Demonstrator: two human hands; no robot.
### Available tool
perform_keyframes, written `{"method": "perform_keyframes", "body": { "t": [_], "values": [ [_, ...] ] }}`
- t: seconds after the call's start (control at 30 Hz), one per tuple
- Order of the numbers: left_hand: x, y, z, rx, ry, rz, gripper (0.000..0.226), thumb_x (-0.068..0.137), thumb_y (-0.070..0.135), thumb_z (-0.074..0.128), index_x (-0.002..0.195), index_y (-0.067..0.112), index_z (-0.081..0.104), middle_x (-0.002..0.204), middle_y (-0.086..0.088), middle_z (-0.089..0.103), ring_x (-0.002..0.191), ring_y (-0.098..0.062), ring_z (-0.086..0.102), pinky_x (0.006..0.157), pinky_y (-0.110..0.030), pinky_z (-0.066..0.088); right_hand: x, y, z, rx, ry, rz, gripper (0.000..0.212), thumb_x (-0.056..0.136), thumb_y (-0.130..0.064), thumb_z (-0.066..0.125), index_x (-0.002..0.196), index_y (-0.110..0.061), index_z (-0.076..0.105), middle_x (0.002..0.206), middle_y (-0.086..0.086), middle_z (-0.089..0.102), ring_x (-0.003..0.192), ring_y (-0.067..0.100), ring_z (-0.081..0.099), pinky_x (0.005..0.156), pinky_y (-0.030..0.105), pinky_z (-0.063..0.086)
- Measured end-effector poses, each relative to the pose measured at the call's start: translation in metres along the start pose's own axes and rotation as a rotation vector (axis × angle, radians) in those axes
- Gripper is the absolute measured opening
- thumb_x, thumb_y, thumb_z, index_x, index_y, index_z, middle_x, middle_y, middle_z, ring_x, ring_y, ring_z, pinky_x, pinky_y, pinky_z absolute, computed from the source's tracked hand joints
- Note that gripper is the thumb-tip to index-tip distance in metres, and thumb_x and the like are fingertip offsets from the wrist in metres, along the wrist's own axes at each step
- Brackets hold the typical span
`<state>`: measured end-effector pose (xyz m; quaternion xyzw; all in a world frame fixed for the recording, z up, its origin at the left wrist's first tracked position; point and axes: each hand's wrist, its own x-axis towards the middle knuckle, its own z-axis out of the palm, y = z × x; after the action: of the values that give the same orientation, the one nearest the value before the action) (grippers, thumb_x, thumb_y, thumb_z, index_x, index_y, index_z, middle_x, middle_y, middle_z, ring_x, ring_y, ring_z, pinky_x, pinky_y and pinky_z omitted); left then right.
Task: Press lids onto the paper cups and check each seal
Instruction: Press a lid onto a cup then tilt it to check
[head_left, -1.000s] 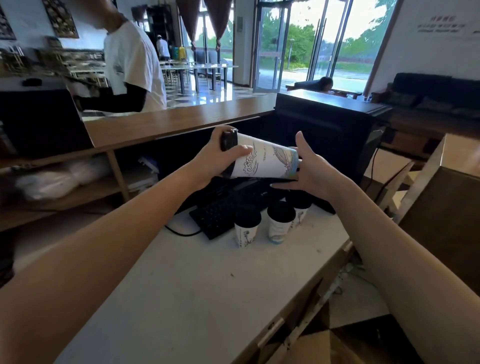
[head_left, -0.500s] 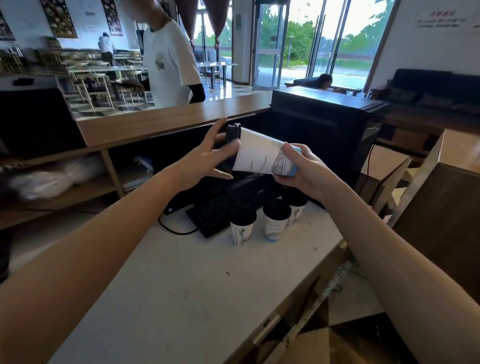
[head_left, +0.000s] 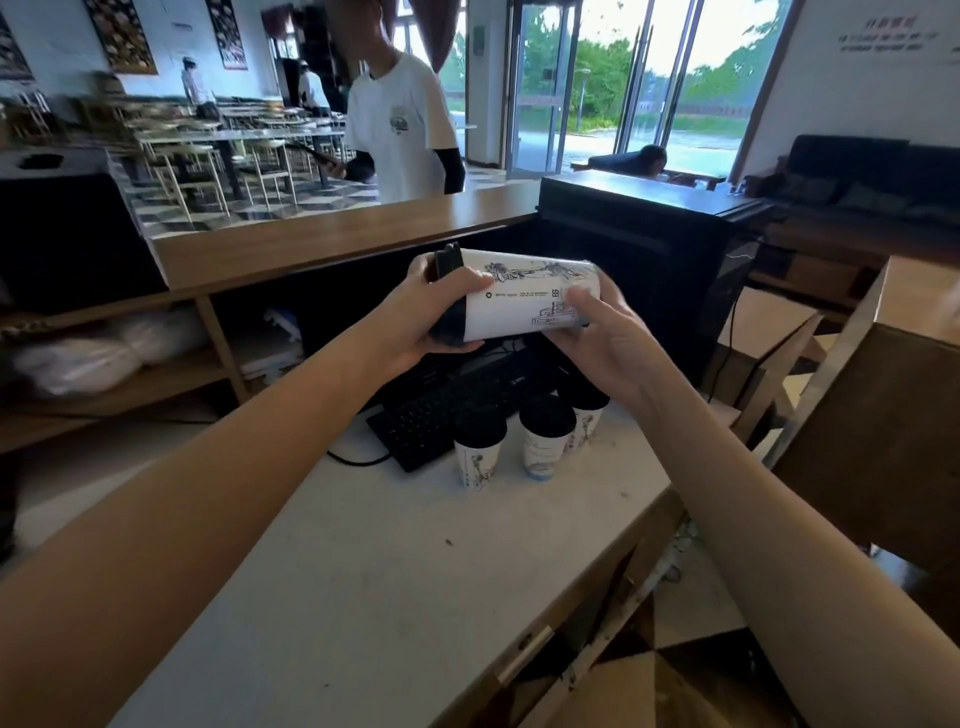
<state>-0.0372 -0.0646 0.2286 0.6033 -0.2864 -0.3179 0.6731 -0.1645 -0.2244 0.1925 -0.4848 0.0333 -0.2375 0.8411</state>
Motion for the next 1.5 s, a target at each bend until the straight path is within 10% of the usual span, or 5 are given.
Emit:
{"method": "perform_keyframes", "body": {
  "t": [0.23,0.5,0.87,1.27,1.5],
  "values": [
    [-0.019,-0.037,-0.002,0.078,0.040,0.309,0.056,0.074,0.020,0.073,0.115,0.030,0.037,0.113,0.006,0.053,0.102,-0.008,0.059,0.081,-0.026,0.055,-0.003,0.025,0.024,0.262,-0.012,-0.016,0.045,0.080,-0.026,0.059,0.121,-0.008,0.053,0.110,0.007,0.068,0.113,0.021,0.059,0.107,0.037,0.042],
    [0.006,-0.061,-0.021,0.691,-0.028,0.323,0.074,0.070,0.029,0.079,0.132,0.019,0.041,0.126,0.005,0.054,0.113,-0.010,0.054,0.092,-0.022,0.047,0.014,0.012,0.023,-0.463,0.073,-0.057,0.042,0.081,-0.013,0.068,0.119,-0.003,0.054,0.113,0.013,0.065,0.105,0.027,0.064,0.095,0.044,0.052],
    [0.072,-0.076,0.002,0.730,0.081,0.162,0.072,0.069,0.031,0.079,0.129,0.014,0.043,0.108,0.006,0.052,0.096,-0.009,0.051,0.069,-0.013,0.039,0.057,0.017,0.011,-0.892,0.178,-0.021,0.058,0.067,-0.033,0.077,0.115,-0.012,0.053,0.111,0.010,0.065,0.099,0.024,0.064,0.085,0.058,0.052],
    [0.091,-0.108,0.014,0.762,0.136,0.073,0.067,0.069,0.032,0.079,0.124,0.014,0.046,0.112,0.002,0.057,0.094,-0.011,0.052,0.074,-0.023,0.040,0.078,0.017,-0.013,-0.931,0.117,0.167,0.059,0.074,-0.028,0.076,0.119,-0.017,0.040,0.113,0.004,0.058,0.106,0.021,0.061,0.091,0.042,0.053],
    [0.085,-0.107,0.024,0.777,0.164,0.027,0.065,0.069,0.035,0.078,0.123,0.013,0.047,0.115,-0.001,0.058,0.094,-0.013,0.054,0.073,-0.025,0.040,0.084,0.016,-0.002,-1.316,0.259,0.052,0.069,0.073,-0.048,0.072,0.120,-0.008,0.043,0.107,0.005,0.051,0.089,0.017,0.054,0.058,0.021,0.047]
  ]
}}
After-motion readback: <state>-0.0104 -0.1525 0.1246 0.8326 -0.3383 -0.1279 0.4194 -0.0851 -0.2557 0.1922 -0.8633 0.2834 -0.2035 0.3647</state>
